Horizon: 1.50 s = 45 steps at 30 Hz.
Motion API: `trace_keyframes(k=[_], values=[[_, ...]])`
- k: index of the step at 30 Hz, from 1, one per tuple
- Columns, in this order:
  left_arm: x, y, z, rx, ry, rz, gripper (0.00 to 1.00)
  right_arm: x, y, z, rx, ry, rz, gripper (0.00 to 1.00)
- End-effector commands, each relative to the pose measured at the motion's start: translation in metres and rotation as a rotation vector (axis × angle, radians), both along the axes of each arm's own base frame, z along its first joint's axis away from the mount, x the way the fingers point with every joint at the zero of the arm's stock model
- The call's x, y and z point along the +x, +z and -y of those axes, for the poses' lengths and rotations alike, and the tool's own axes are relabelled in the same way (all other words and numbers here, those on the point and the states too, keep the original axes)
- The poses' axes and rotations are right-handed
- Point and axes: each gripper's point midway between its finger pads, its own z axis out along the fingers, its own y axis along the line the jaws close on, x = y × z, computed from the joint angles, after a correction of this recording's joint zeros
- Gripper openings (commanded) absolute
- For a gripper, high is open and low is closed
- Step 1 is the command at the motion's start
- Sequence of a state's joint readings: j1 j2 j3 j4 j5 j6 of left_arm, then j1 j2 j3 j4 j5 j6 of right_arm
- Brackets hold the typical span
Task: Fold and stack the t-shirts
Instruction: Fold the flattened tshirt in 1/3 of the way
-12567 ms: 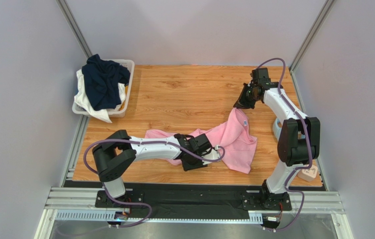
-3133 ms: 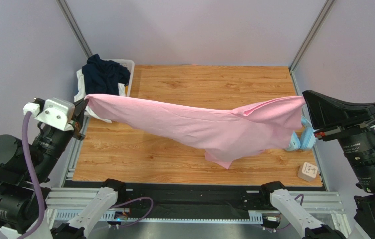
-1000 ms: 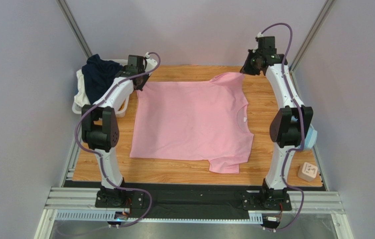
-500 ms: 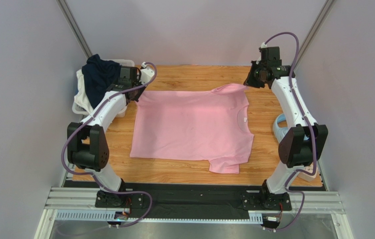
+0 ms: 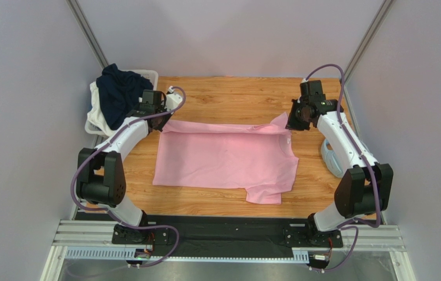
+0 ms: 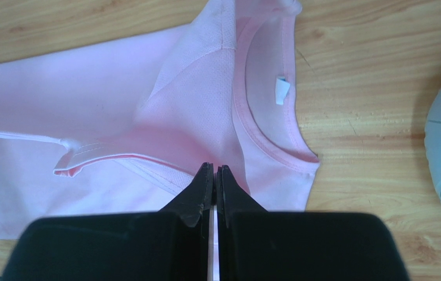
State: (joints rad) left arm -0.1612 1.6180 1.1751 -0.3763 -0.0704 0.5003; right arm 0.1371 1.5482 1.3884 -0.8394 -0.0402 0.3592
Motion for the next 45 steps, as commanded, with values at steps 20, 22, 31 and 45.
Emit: trace_keyframes(k=[20,22,31,45], values=[[-0.03,-0.046,-0.013,0.045,-0.007,-0.041,0.28,-0.076,-0.068,-0.023,0.01,0.054,-0.23,0.03],[-0.03,-0.04,-0.012,0.037,-0.003,-0.035,0.38,-0.079,-0.062,-0.021,0.002,0.058,-0.241,0.11],[-0.034,-0.008,-0.008,-0.008,0.008,0.01,0.63,-0.108,-0.056,-0.032,0.057,0.108,-0.251,0.39],[0.019,0.03,0.021,-0.141,0.025,0.054,0.6,-0.021,-0.056,-0.078,0.169,0.129,-0.182,0.22]])
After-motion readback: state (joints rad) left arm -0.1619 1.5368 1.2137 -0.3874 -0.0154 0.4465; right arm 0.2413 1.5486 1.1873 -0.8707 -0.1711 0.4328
